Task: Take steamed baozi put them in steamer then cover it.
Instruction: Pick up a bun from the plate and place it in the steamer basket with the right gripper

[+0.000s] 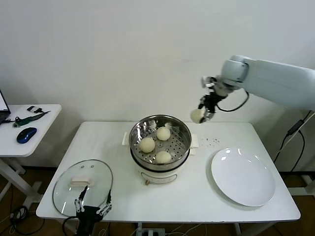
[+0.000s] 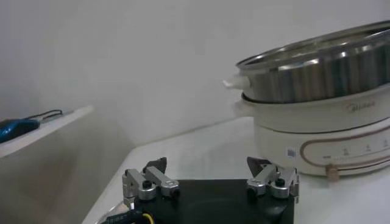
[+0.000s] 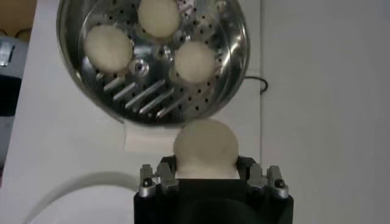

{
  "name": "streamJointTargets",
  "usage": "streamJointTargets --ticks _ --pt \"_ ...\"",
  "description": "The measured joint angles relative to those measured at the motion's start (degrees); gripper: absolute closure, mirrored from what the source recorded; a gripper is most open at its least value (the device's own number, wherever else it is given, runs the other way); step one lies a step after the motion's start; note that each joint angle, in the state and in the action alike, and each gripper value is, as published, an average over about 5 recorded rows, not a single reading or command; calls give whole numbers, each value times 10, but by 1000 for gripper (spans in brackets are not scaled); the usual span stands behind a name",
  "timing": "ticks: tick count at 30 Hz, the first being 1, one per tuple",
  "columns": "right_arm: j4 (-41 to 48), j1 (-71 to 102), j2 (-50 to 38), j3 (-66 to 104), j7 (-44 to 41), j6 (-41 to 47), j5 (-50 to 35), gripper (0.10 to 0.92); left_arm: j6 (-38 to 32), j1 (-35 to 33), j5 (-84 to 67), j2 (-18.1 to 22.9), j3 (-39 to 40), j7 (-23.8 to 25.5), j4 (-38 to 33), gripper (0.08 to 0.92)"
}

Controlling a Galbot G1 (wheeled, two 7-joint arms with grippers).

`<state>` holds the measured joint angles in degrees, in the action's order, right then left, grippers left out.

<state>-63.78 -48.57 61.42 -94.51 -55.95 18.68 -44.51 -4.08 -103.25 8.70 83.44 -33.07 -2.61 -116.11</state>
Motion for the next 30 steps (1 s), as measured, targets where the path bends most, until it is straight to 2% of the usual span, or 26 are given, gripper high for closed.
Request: streamJointTargets --ticks 12,27,30 --pt "14 22 108 -55 48 32 -67 381 0 7 -11 -8 -6 1 6 177" --pt "7 66 132 -86 75 45 -76 374 6 21 -22 -13 -11 1 15 177" --pt "5 68 131 -87 78 48 -76 340 7 23 -22 -13 -11 2 14 177"
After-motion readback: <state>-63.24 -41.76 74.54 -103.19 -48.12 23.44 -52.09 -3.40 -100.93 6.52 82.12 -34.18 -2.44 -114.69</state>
